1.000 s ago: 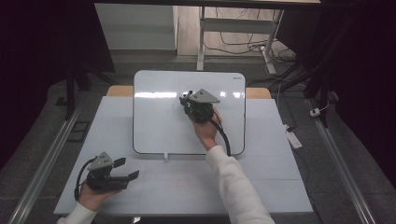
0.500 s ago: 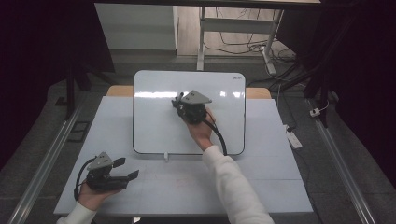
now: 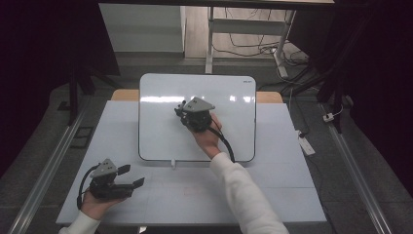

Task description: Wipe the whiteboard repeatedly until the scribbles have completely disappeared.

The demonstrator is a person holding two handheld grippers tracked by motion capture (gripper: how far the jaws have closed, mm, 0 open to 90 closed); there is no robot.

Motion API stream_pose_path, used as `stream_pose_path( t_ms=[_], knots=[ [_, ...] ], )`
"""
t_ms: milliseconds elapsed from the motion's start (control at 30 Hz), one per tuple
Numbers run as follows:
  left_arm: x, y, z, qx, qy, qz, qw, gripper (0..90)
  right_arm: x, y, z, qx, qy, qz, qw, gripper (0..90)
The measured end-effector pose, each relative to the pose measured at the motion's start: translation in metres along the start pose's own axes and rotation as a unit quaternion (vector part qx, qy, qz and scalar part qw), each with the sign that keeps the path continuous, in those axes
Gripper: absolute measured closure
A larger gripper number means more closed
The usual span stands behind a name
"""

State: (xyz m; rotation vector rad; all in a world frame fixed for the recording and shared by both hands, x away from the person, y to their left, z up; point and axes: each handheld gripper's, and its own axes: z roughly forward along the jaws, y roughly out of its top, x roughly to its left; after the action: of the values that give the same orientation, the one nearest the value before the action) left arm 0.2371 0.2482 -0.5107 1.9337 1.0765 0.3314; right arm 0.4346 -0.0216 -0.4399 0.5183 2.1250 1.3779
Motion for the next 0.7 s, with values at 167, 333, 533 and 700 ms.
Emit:
stream_pose_path(
  t_ms=[167,333,533,700],
  knots=[
    [-0.002,0.0,0.0,-0.001,0.002,0.002,1.0,22.4,-0.023,0.009,-0.002,-0.02,-0.039,0.035,0.9984,77.2],
    [-0.001,0.0,0.001,0.0,0.001,0.0,1.0,22.4,-0.025,0.01,-0.004,-0.019,-0.037,0.05,0.9979,77.2],
    [-0.002,0.0,0.0,0.001,0.002,0.001,1.0,22.4,-0.011,0.008,0.007,-0.012,-0.004,0.031,0.9994,77.2],
    [-0.001,-0.001,0.0,0.001,0.003,0.0,1.0,22.4,-0.028,0.016,0.002,-0.022,-0.049,0.052,0.9972,77.2]
  ],
)
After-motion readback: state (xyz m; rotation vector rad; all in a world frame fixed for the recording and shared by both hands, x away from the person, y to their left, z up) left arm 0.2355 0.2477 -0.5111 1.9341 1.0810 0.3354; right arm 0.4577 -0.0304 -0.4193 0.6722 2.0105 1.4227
